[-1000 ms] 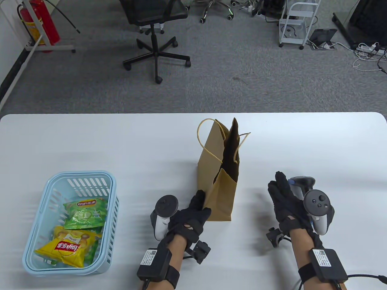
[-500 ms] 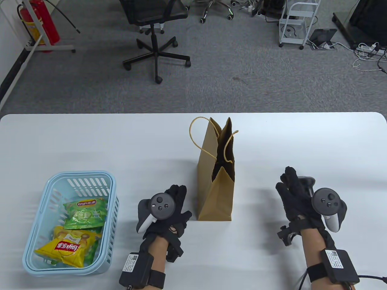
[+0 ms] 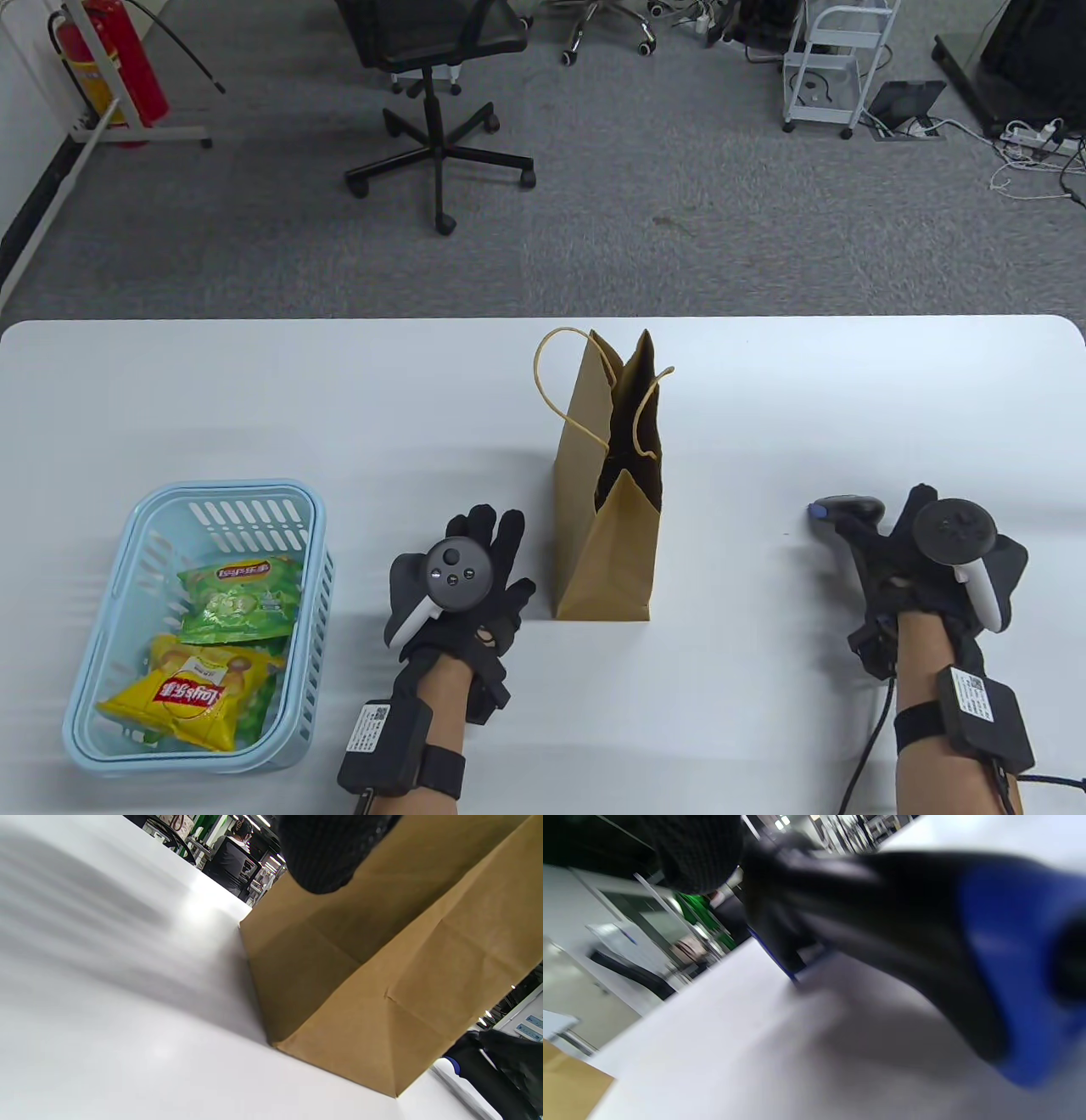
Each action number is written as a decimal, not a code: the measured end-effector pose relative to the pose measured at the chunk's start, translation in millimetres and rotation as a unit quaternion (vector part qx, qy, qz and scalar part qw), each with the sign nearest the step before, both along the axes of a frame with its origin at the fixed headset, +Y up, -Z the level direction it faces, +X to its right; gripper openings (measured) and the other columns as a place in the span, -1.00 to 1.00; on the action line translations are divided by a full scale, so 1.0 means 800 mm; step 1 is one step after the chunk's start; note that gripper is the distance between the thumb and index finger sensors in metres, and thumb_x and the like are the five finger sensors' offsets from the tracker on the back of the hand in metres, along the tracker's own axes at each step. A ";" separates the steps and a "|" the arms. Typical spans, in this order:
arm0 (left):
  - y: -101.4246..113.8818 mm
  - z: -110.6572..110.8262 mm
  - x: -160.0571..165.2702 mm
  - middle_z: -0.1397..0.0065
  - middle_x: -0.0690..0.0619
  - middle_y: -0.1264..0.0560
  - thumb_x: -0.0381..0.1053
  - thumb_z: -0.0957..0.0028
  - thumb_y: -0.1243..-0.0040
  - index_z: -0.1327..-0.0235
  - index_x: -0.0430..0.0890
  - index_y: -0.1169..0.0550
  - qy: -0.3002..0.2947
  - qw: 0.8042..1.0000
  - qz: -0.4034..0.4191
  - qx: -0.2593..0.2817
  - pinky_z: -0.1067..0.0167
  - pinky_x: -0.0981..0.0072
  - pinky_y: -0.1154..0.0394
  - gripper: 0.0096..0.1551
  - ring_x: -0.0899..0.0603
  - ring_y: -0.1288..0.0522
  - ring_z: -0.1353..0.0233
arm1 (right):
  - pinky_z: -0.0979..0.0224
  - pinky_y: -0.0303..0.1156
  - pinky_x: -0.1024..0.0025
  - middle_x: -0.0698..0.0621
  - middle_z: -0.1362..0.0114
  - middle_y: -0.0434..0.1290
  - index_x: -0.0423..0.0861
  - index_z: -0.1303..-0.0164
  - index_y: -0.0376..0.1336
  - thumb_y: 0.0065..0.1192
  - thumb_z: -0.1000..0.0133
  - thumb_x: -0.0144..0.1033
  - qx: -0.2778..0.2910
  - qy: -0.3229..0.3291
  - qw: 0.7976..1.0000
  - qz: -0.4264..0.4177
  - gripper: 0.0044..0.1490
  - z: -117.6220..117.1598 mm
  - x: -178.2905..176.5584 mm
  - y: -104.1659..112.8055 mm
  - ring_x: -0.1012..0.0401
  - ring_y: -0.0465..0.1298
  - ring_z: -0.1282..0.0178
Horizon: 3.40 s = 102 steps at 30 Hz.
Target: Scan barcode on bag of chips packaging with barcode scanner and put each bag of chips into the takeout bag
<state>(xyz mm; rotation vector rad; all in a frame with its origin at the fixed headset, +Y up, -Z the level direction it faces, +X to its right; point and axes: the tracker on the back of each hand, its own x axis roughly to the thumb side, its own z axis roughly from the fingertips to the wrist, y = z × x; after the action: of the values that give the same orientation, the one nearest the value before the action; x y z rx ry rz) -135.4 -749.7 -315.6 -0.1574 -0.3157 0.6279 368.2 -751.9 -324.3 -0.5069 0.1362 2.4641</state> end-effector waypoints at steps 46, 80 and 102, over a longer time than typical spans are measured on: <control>-0.006 0.007 0.006 -0.61 -0.44 0.26 -0.05 -0.17 -0.11 -0.67 -0.29 0.07 0.012 1.000 0.008 0.004 -0.26 -0.58 0.13 -0.03 -0.70 0.25 -0.50 | -0.14 0.61 -0.13 -0.28 -0.28 0.51 -0.45 -0.52 0.15 0.48 -0.16 -0.35 0.153 0.184 0.968 -0.075 -0.15 0.026 -0.133 0.064 -0.02 0.72 0.00; 0.181 0.022 -0.234 -0.69 -0.42 -0.05 -0.05 -0.22 -0.15 -0.73 -0.27 -0.14 0.266 0.939 -0.141 -0.165 -0.37 -0.47 -0.11 -0.13 -0.62 -0.11 -0.58 | -0.11 0.59 -0.11 -0.28 -0.28 0.50 -0.45 -0.52 0.15 0.46 -0.18 -0.34 0.133 0.194 0.970 -0.057 -0.17 0.023 -0.132 0.045 -0.03 0.70 0.00; 0.069 -0.009 -0.293 -0.59 -0.18 -0.30 -0.10 -0.16 -0.28 -0.73 -0.13 0.01 0.353 0.803 -0.348 -0.332 -0.43 -0.30 -0.25 0.00 -0.40 -0.36 -0.53 | -0.16 0.58 -0.12 -0.28 -0.30 0.49 -0.43 -0.53 0.14 0.45 -0.19 -0.33 0.108 0.242 0.963 -0.059 -0.16 0.017 -0.143 0.031 -0.04 0.69 -0.04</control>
<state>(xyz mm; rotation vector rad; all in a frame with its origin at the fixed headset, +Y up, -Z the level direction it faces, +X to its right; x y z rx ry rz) -369.5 -694.6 -322.5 -0.6612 0.6967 -0.0009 253.6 -727.1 -310.6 0.1983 0.0883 2.4006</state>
